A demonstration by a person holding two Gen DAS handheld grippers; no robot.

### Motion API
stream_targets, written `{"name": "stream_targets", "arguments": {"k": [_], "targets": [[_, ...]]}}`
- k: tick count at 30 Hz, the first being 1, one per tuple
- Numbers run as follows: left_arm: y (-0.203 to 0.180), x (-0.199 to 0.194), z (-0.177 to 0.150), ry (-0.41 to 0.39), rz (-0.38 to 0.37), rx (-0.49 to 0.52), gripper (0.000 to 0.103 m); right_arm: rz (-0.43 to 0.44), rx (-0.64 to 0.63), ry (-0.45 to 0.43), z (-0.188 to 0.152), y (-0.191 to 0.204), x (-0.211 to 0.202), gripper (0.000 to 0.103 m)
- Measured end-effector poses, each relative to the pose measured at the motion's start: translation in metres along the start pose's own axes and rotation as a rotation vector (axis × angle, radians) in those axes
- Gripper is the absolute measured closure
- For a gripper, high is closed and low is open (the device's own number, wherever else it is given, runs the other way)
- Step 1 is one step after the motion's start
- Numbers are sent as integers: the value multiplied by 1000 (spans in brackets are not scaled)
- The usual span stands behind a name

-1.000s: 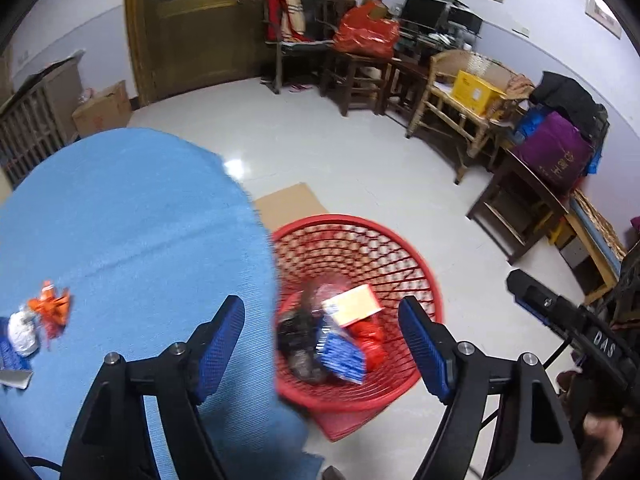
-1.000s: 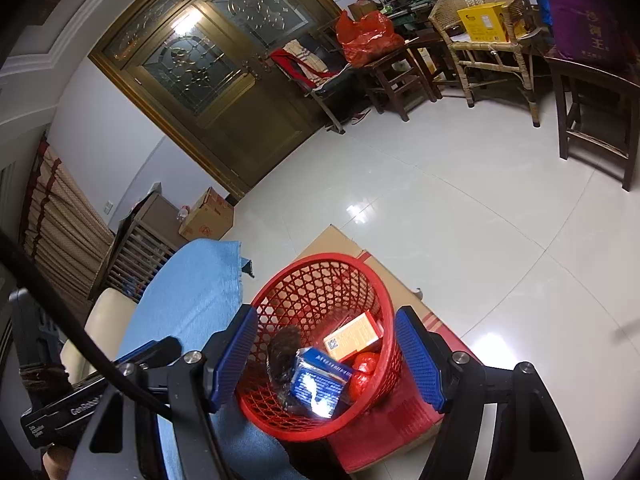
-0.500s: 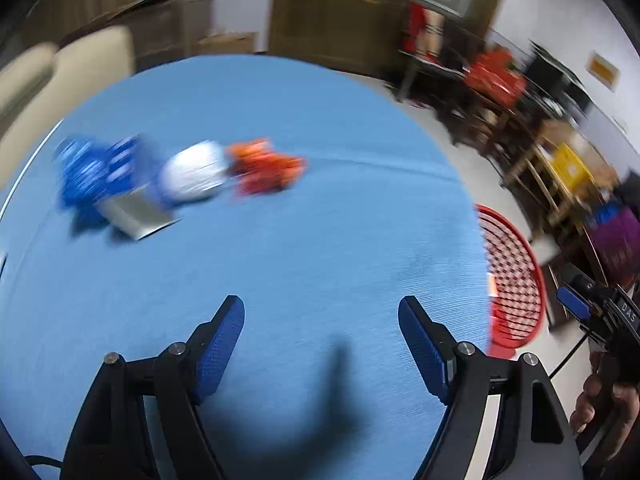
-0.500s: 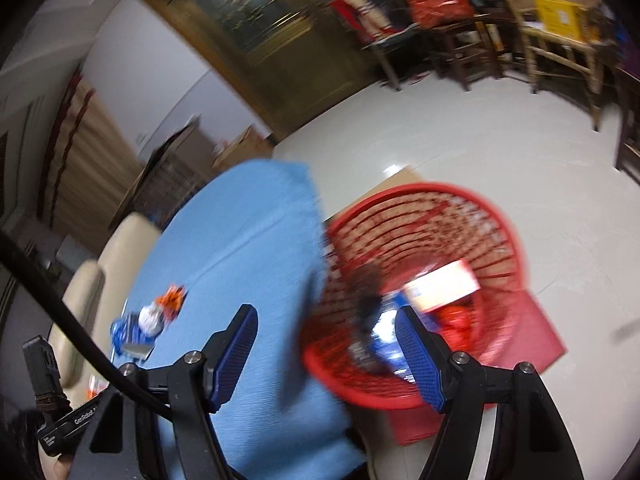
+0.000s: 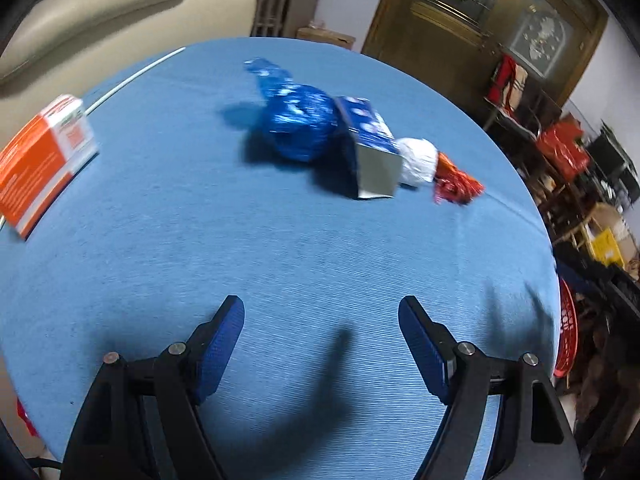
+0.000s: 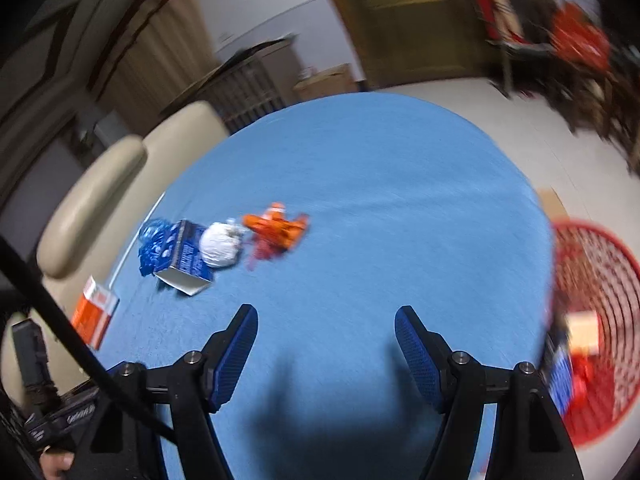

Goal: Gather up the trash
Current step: 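Grasp the orange mesh bag with the right tool while the left tool grasps the flat blue box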

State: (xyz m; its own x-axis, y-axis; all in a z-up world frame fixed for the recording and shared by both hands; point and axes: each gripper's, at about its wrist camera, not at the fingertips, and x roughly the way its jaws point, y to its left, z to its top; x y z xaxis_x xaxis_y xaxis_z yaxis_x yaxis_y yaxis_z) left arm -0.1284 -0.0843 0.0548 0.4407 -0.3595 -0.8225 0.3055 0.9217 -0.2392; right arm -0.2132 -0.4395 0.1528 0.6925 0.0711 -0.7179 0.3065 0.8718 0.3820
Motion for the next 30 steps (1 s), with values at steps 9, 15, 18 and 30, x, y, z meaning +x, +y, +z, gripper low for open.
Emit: {"name": "stream_targets", "arguments": {"k": [9, 15, 18, 30], "targets": [[3, 5, 20, -27, -28, -42, 23, -60, -277, 90, 61, 67, 92, 29], [-25, 23, 53, -54, -48, -3, 23, -68, -290, 163, 62, 69, 132, 65], [-39, 36, 67, -62, -48, 14, 23, -70, -294, 147, 59, 66, 131, 73], [-63, 74, 93, -37, 23, 40, 32, 16, -139, 78, 30, 28, 67, 78]]}}
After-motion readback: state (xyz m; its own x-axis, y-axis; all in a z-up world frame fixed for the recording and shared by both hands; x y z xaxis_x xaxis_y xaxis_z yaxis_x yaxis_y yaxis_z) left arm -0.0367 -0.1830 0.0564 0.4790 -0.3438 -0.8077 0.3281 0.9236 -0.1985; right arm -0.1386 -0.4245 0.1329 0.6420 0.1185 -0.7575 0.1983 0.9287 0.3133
